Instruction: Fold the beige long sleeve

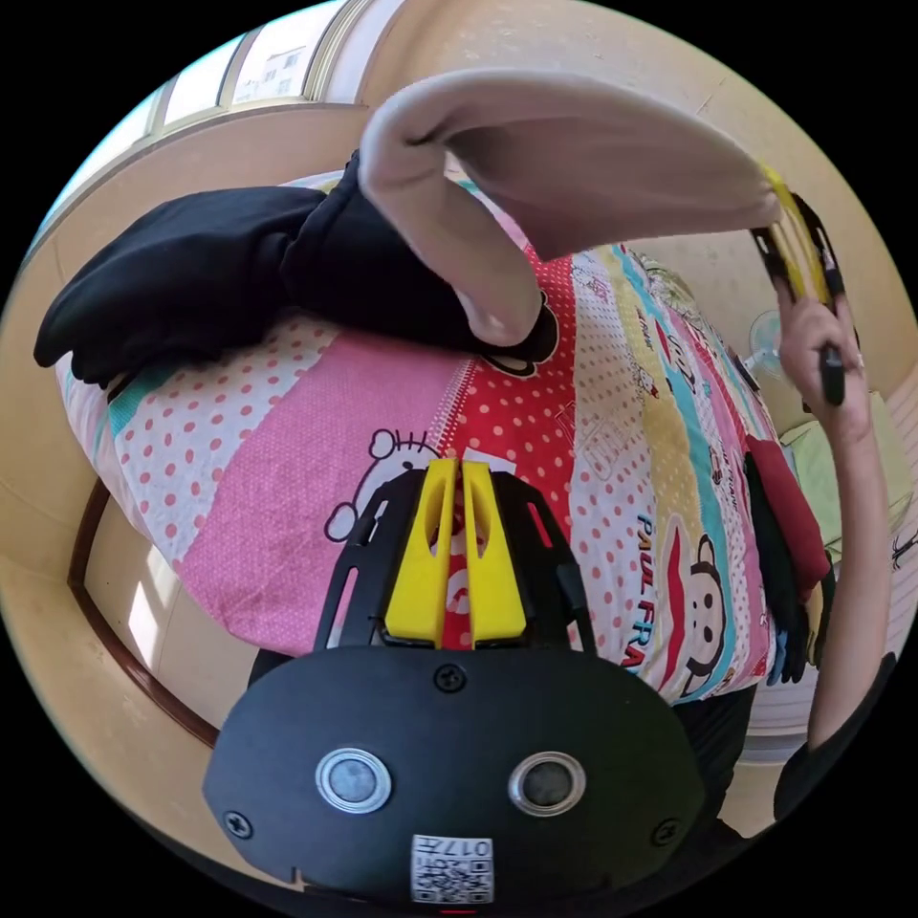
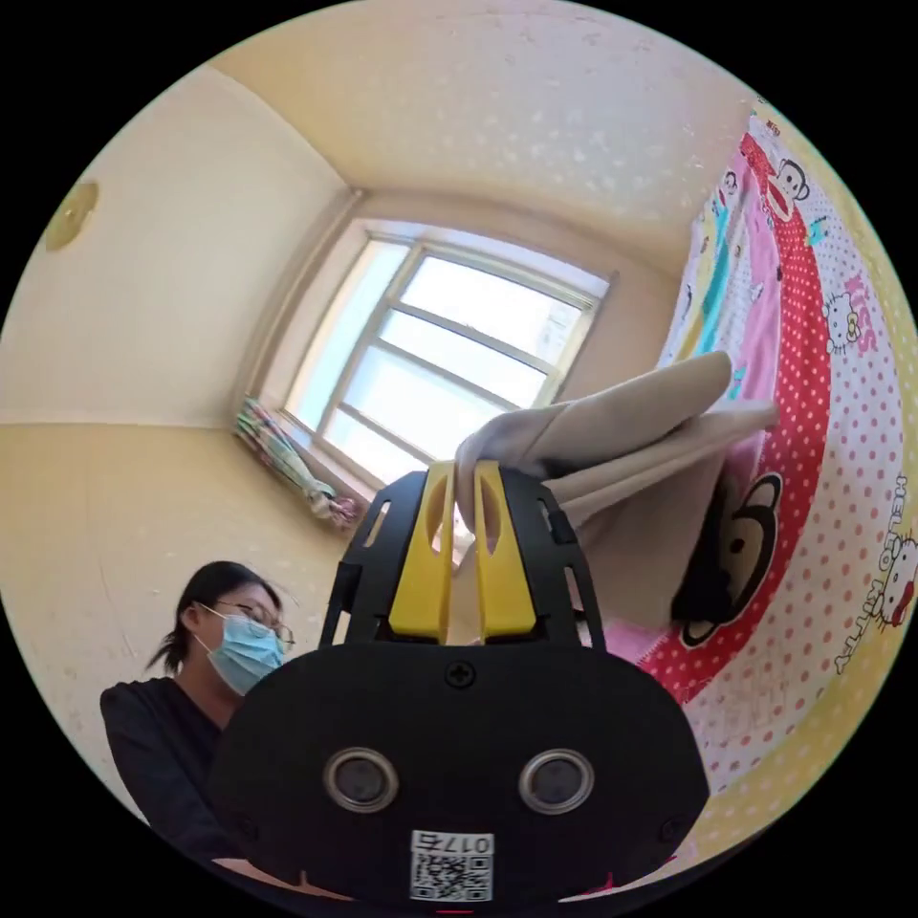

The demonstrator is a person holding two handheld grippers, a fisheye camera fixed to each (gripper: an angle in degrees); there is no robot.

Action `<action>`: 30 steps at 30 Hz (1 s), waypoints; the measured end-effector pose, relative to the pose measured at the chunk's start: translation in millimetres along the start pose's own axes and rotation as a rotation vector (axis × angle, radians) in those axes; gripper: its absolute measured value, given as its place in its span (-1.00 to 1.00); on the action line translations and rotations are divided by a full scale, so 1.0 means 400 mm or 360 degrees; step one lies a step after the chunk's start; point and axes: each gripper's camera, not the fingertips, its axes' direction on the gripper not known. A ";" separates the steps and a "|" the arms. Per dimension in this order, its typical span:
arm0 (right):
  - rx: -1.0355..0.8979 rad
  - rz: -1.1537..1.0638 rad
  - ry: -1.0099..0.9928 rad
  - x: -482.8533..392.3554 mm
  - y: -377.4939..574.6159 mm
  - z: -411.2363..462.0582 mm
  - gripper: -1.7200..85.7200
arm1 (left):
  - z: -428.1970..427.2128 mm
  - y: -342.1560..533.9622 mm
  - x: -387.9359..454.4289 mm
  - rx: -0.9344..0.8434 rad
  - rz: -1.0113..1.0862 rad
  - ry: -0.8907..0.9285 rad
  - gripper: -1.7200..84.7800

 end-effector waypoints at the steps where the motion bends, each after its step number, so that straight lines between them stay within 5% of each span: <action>1: 0.0156 -0.0064 -0.0107 -0.068 -0.019 -0.076 -0.89 | 0.002 0.002 0.001 0.0001 0.0001 -0.0012 -0.97; 6: 0.0408 -0.0542 0.0084 -0.451 -0.102 -0.328 -0.90 | 0.008 0.009 0.006 0.0004 0.0012 -0.0050 -0.95; 11: -0.0147 -0.0959 0.0493 -0.726 -0.082 -0.276 -0.92 | 0.015 0.018 0.031 0.0019 0.0091 -0.0100 -0.86; 14: -0.0701 -0.0715 0.0892 -0.586 0.039 -0.135 -0.94 | 0.020 0.023 0.054 0.0024 0.0183 -0.0016 -0.84; 20: -0.1693 -0.0014 0.1064 -0.117 0.565 0.100 -0.86 | 0.031 0.056 0.135 0.0067 0.0471 0.0120 -0.79; 23: -0.1324 0.0154 0.1270 -0.087 0.683 0.065 -0.85 | 0.033 0.074 0.166 0.0070 0.0595 0.0286 -0.76; 26: -0.1029 0.0259 0.0962 -0.143 0.674 -0.043 -0.86 | -0.003 0.089 0.176 0.0160 0.0659 0.0515 -0.72; 30: -0.0844 0.0085 0.1141 -0.273 0.626 -0.147 -0.85 | -0.097 0.095 0.202 0.0240 0.0696 0.0660 -0.69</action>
